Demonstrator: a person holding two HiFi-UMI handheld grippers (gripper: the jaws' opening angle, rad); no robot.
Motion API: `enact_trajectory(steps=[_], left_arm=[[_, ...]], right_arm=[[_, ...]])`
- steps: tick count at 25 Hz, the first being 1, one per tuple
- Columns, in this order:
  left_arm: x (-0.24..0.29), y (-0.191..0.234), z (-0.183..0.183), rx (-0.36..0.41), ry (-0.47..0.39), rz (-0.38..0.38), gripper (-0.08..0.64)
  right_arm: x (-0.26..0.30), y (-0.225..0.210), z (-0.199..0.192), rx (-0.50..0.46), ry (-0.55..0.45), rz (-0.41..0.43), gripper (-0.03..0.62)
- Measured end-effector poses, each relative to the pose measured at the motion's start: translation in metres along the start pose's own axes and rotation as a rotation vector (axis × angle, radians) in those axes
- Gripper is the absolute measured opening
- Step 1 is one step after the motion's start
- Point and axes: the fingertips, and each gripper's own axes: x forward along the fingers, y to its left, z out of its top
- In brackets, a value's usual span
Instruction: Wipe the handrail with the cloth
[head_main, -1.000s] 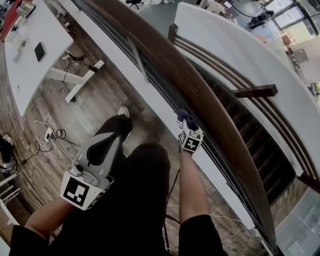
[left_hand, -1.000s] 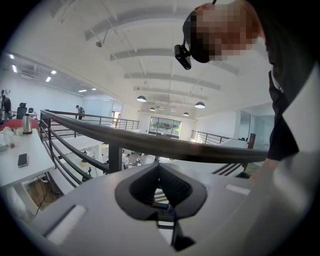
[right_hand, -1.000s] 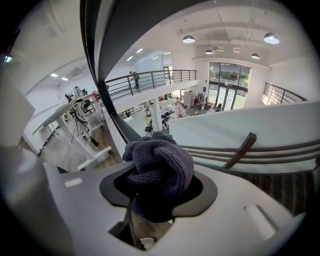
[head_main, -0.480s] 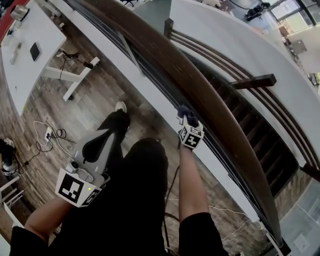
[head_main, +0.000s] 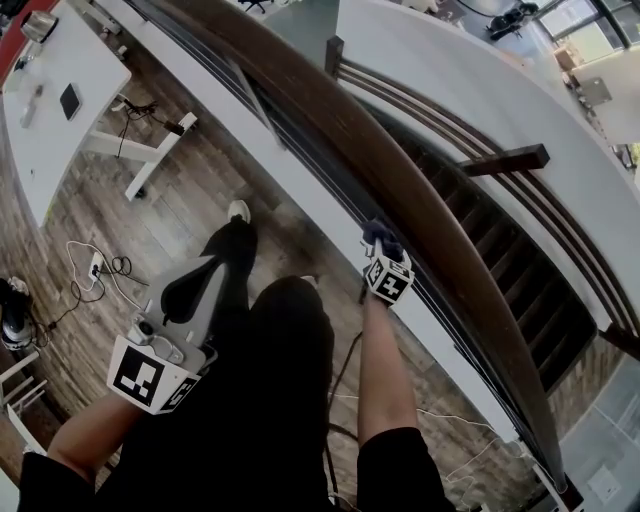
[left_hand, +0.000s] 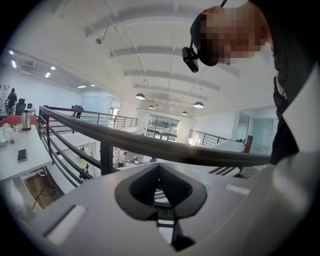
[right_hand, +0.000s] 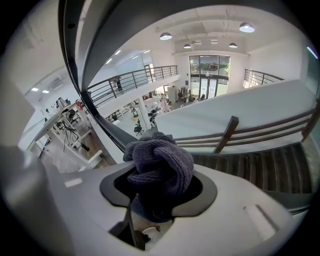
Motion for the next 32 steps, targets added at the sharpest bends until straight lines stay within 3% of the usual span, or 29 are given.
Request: enact_trajectory(steps=[13,27,32], left_arm=[[0.001,-0.014,0.003,0.018,-0.006,-0.002,0.000],[0.006,-0.033,0.001,-0.022,-0.013,-0.038,0.000],[0.008,-0.045,0.008,0.040,-0.040,-0.064,0.000]], right_arm=[[-0.019,-0.038,-0.016,0.017,-0.018,-0.035,0.179],[-0.038,-0.083,-0.038,0.067,0.002,-0.090,0.179],[-0.045,-0.101,-0.048,0.061,0.022,-0.113,0.181]])
